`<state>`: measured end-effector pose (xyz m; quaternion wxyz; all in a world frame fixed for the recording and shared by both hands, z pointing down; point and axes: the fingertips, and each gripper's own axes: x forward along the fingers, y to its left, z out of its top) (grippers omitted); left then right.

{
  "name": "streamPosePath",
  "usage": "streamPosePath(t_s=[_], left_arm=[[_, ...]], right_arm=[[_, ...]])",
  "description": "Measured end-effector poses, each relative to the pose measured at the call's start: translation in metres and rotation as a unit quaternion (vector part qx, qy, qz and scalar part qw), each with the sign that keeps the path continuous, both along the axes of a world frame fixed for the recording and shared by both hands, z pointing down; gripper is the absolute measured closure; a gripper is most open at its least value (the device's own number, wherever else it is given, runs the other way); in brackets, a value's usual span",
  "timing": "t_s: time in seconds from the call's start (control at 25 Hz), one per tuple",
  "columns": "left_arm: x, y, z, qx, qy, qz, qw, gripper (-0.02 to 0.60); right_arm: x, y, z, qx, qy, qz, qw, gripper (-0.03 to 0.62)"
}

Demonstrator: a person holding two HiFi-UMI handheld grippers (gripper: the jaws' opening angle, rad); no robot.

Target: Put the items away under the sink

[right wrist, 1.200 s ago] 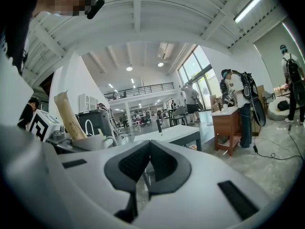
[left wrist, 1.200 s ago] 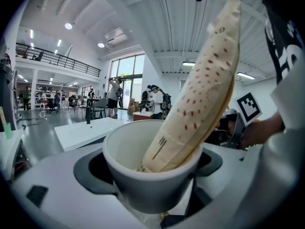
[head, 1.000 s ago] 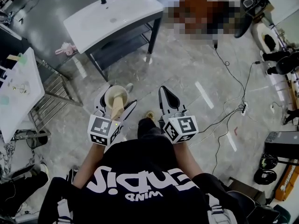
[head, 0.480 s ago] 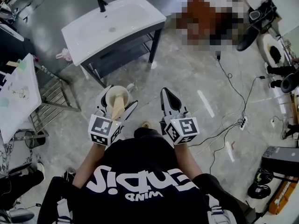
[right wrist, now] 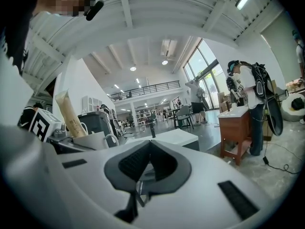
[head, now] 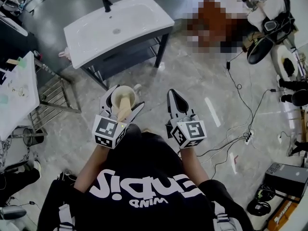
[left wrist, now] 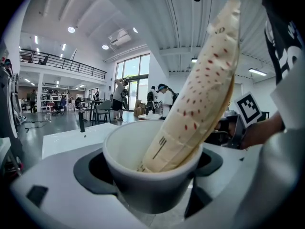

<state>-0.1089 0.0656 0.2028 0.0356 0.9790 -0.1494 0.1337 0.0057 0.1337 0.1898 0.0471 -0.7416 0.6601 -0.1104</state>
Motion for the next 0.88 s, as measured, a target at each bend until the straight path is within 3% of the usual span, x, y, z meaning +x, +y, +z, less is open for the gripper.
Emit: streamPosePath(t_s=[0.88], left_arm=[[0.084,-0.061,0.007,-0.003,-0.002,0.025,0.9997,0.112]], right_arm=[[0.070,-0.067,0.006,-0.009,0.001,0.004,1.000,0.576]])
